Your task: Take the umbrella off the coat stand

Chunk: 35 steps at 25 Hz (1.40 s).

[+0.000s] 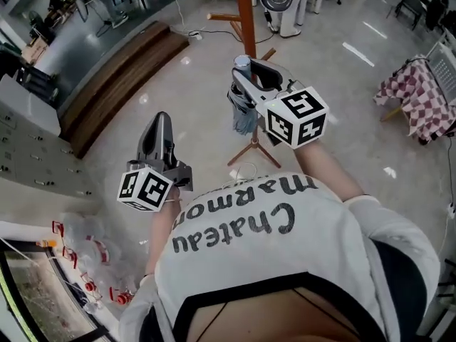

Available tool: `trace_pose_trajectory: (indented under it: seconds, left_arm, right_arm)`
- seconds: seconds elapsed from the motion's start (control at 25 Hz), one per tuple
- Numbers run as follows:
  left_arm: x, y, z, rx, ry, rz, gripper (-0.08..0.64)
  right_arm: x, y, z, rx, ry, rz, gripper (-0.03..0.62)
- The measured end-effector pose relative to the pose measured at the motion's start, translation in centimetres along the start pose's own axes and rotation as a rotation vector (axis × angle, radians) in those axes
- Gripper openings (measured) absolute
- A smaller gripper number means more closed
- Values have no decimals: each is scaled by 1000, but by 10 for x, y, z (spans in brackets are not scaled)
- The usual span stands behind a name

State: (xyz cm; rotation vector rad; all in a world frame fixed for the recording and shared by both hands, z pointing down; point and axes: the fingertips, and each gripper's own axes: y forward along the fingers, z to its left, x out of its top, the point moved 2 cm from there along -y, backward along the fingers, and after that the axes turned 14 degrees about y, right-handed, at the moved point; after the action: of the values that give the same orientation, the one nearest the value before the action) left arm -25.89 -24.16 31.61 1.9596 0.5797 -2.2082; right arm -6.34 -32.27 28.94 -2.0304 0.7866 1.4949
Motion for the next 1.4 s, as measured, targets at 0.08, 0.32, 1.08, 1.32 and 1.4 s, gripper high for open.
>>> trace_pose_trajectory:
  seconds: [0.08,0.32,1.08,1.32,1.4]
  left_arm:
    - [0,13,-17,-37,4,-14,21]
    - [6,45,-67,-112,21,-36,21]
    - [-8,40,-196,-6,21,-8,21]
    - [-16,32,-234,25,11,-17,21]
    - [-19,30,-247,29,8,-20,21]
  right_arm:
    - [10,-19,-14,-30,-13,-26,149]
    - [37,-61,-50,-95,-16,-79,149]
    - [51,-163,-109,-14,38,0,149]
    - [43,-194,-119,12,37,38,149]
    - [40,-205,-122,18,34,52,149]
